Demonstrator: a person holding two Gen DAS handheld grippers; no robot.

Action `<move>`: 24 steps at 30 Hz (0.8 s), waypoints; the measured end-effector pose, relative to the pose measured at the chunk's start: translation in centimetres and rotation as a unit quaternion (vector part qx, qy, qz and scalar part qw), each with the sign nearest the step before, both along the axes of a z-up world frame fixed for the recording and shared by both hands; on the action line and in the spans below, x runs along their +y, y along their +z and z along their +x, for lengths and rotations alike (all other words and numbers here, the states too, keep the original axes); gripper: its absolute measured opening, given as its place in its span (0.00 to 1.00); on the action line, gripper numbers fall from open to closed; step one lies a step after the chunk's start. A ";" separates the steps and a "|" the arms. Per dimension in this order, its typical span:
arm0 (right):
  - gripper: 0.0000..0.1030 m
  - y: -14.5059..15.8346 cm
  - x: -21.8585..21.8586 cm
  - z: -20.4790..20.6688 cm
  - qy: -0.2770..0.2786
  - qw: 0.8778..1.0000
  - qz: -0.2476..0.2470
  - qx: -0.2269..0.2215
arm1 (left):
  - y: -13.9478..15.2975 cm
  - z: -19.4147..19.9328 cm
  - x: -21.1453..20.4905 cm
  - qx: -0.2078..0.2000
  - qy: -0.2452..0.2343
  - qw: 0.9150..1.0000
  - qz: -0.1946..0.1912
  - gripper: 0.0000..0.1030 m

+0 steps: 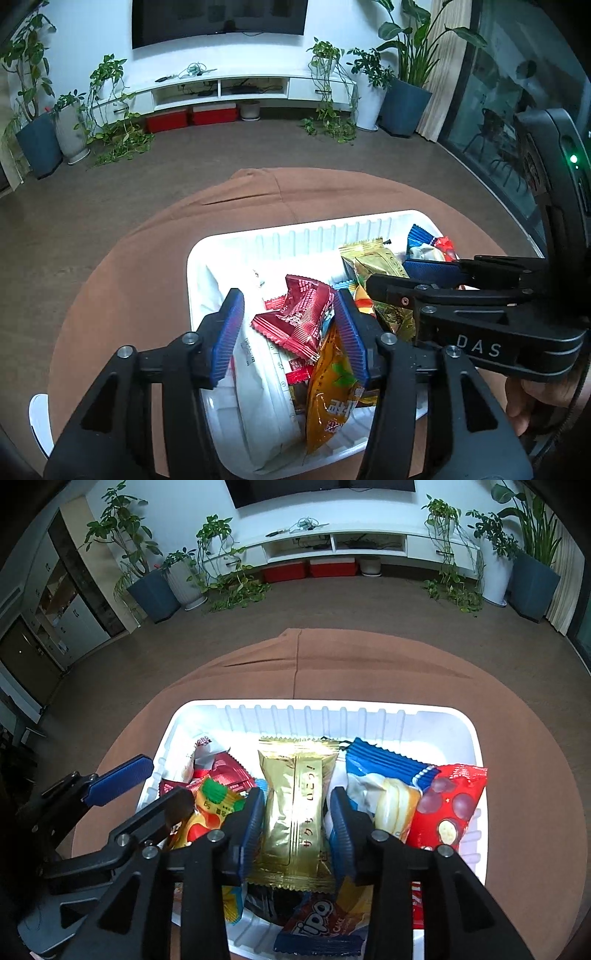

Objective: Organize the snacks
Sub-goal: 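Move both tools back over the pink and green packets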

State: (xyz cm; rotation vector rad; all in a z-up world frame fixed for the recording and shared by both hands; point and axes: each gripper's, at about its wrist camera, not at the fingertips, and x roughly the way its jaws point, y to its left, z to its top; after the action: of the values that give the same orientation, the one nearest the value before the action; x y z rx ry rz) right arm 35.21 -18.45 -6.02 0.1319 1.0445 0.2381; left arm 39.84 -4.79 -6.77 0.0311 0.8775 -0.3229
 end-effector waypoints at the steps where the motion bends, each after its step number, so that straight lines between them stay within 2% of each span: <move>1: 0.44 0.1 -0.1 0.0 -0.001 1.000 0.002 -0.001 | 0.2 -0.2 0.1 -0.002 0.002 1.000 -0.002 0.51; 3: 0.50 0.5 -0.2 -0.2 -0.003 1.000 0.005 -0.005 | 0.5 -0.5 0.4 -0.008 0.005 1.000 -0.003 0.56; 6: 0.61 1.0 -0.6 -0.7 -0.011 1.000 0.008 -0.012 | 1.2 -1.3 0.9 -0.017 0.011 1.000 -0.008 0.71; 8: 0.67 1.6 -1.1 -1.2 -0.016 0.999 0.020 -0.019 | 1.8 -2.0 1.4 -0.024 0.014 1.000 -0.015 0.87; 10: 0.76 2.4 -1.8 -2.0 -0.024 0.999 0.033 -0.030 | 2.4 -2.8 1.7 -0.029 0.013 0.999 -0.019 0.95; 12: 0.86 3.1 -2.3 -2.8 -0.032 0.998 0.044 -0.042 | 3.0 -3.9 1.8 -0.036 0.011 0.999 -0.020 0.96; 18: 0.90 5.5 -4.2 -6.9 -0.037 0.993 0.081 -0.076 | 4.7 -7.9 1.3 -0.056 -0.012 0.998 -0.008 0.99; 24: 0.93 5.1 -7.8 -13.5 -0.068 0.987 0.121 -0.084 | 3.8 -12.1 -0.7 -0.034 -0.060 0.998 -0.002 0.99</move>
State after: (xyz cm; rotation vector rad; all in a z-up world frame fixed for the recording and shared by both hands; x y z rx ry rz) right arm 21.69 -26.25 -0.94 0.3950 0.8319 0.2474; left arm 27.75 -5.46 -2.94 0.0908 0.8098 -0.4342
